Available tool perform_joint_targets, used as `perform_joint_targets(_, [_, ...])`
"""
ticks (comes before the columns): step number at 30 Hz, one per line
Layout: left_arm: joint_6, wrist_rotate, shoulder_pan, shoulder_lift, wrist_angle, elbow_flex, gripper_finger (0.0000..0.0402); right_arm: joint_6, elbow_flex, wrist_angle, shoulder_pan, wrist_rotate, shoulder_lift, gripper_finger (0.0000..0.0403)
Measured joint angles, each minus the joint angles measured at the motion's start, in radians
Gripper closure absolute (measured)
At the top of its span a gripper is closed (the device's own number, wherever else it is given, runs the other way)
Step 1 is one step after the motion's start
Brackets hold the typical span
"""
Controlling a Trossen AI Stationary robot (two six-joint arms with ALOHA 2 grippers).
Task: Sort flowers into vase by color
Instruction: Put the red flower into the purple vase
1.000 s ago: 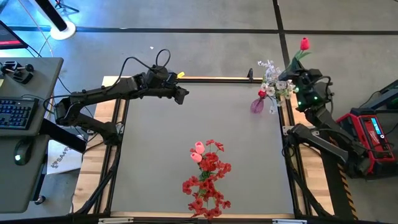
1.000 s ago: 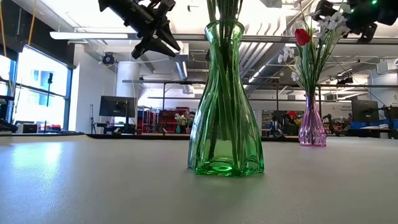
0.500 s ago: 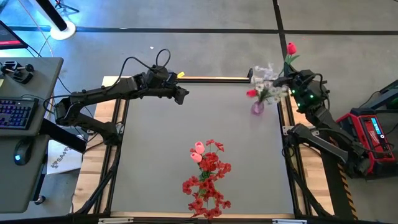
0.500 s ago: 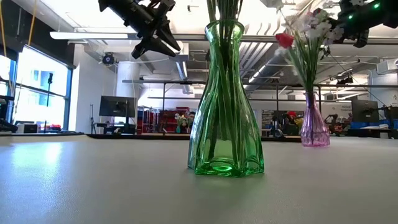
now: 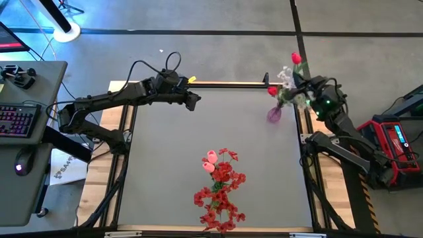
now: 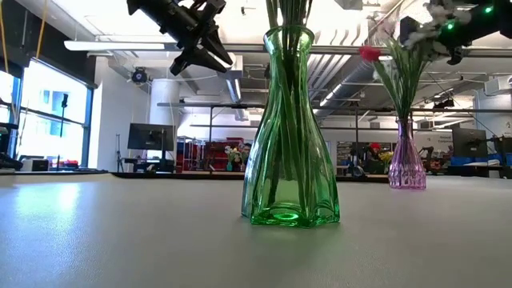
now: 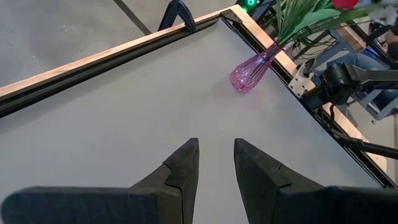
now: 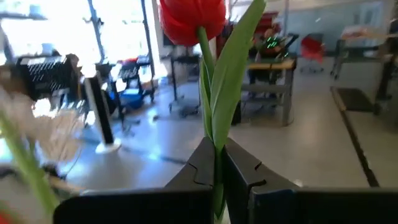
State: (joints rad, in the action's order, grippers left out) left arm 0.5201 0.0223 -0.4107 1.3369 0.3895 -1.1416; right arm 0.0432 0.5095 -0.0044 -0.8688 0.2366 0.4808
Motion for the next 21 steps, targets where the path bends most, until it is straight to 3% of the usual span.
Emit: perform_joint_targets(21, [-0.025,-0.008,0.0,0.0,-0.084,0.0,0.0312,-0.041,0.0,-0.305,0.0,-0.14,-0.06,0.0403])
